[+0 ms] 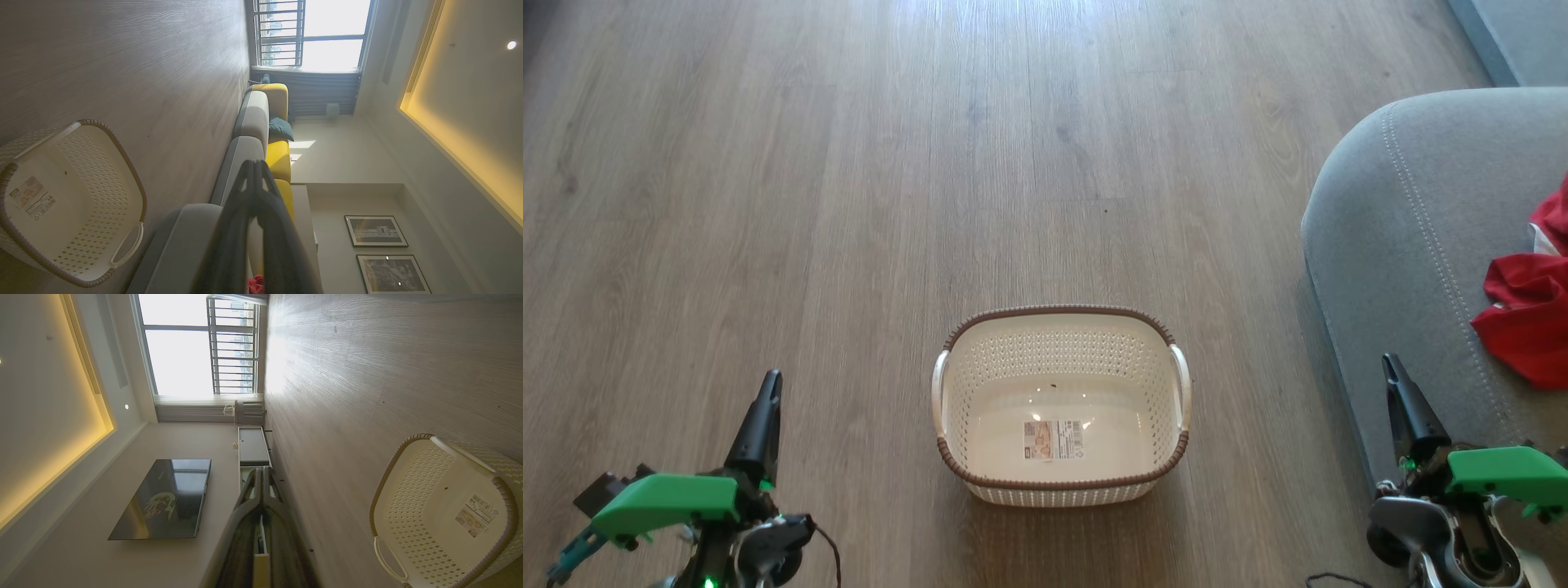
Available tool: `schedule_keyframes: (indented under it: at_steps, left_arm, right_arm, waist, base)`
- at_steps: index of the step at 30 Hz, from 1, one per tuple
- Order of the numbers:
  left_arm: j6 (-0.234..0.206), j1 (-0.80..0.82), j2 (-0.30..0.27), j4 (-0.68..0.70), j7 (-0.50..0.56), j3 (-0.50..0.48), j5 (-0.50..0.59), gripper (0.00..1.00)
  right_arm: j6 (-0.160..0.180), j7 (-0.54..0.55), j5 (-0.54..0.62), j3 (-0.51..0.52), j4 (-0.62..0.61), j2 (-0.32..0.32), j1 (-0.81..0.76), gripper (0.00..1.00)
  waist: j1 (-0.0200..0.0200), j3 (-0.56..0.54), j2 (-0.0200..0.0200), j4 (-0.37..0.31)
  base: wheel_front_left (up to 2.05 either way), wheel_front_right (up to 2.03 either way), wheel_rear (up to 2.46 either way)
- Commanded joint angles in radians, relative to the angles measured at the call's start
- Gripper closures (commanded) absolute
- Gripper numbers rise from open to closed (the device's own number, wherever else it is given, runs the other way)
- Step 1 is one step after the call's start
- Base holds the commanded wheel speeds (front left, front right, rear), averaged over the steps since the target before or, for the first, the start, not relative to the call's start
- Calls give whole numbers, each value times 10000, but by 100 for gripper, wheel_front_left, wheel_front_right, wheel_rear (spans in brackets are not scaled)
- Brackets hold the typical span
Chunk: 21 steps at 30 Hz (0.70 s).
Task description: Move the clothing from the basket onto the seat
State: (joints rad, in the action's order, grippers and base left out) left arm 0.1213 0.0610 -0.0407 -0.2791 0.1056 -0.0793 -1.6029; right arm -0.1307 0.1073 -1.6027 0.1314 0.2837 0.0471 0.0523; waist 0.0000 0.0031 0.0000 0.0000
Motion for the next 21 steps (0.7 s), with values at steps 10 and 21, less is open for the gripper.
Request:
schedule_keyframes:
  at_steps: [10, 21]
  left_arm:
    - [94, 470, -95, 340, 75, -343, -59, 100]
    - [94, 470, -95, 340, 75, -343, -59, 100]
  right_arm:
    - [0, 58, -60, -178, -389, 31, 556, 100]
    - [0, 58, -60, -178, -389, 31, 556, 100]
  waist:
    - [0, 0, 0, 0]
    - [0, 0, 0, 0]
  base:
    - [0, 0, 0]
    - [0, 0, 0]
